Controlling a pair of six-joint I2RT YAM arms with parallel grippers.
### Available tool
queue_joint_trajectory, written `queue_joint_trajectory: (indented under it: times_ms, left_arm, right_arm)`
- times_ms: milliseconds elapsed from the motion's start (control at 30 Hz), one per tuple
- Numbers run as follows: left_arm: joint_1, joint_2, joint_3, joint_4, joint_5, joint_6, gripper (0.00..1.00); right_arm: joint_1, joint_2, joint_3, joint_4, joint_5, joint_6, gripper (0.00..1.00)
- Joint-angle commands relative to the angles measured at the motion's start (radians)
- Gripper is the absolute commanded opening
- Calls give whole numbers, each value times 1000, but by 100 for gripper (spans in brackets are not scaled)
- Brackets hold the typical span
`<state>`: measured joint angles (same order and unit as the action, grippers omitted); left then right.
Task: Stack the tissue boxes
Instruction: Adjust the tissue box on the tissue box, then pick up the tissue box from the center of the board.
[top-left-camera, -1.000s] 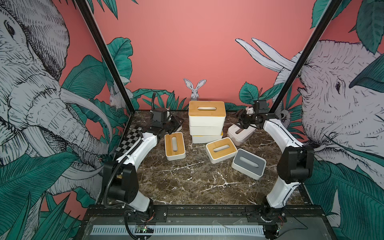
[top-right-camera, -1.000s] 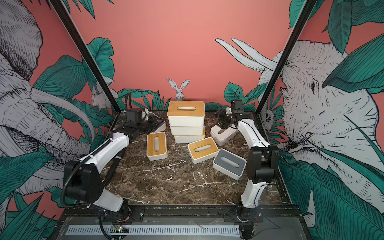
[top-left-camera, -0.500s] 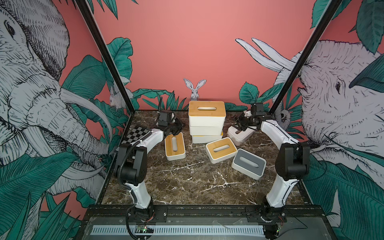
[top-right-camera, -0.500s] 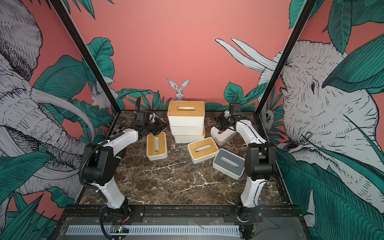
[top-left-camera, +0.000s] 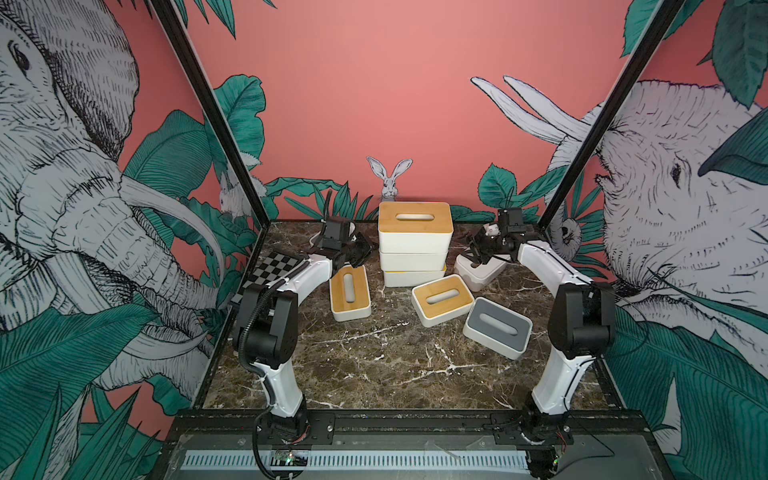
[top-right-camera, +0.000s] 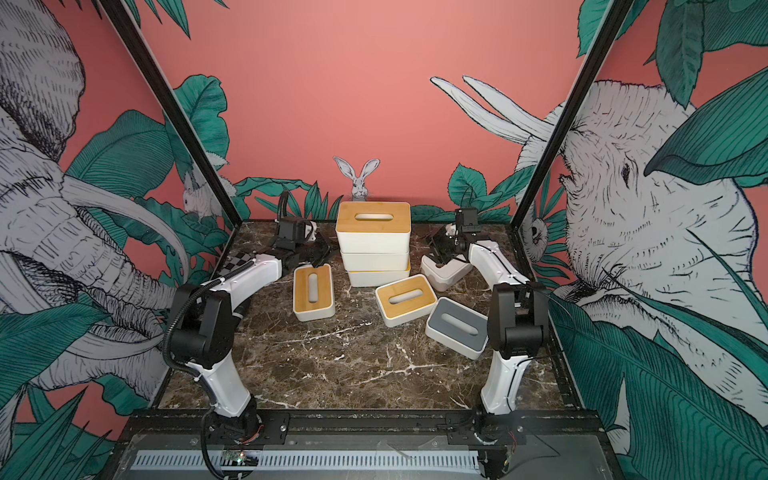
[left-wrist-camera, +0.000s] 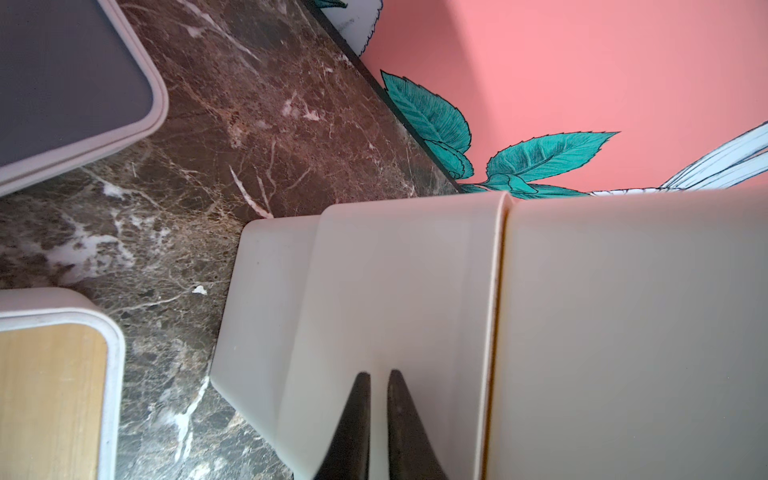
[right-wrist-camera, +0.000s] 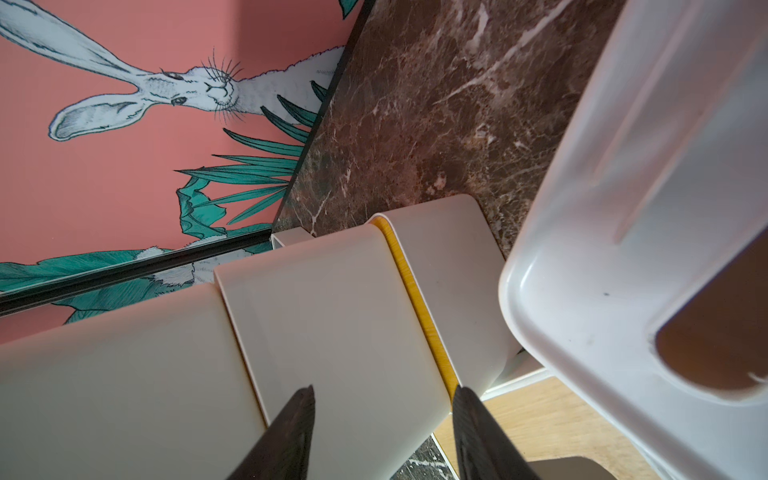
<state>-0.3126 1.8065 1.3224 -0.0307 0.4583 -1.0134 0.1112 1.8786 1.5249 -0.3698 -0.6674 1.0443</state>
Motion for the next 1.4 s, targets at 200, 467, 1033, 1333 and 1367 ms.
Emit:
queue_joint_trajectory:
  times_ms: [200, 467, 1033, 1333, 1367]
  left_arm:
    - [-36, 22, 45, 23, 15, -17, 15]
    - [-36, -19, 22, -1, -18, -9, 17]
    - [21, -311, -86, -156, -44, 81, 21]
    - [30, -505, -107, -332, -137, 211, 61]
    - [30, -519, -108, -347, -144, 228, 68]
  right_arm:
    - [6, 9, 17, 31, -13, 0, 54]
    - [1, 5, 20, 15, -4, -4, 54]
    - [-34, -54, 51, -61, 6, -51, 56]
    - [-48, -113, 59, -139, 15, -104, 58]
    - [-51, -124, 55, -149, 18, -112, 60]
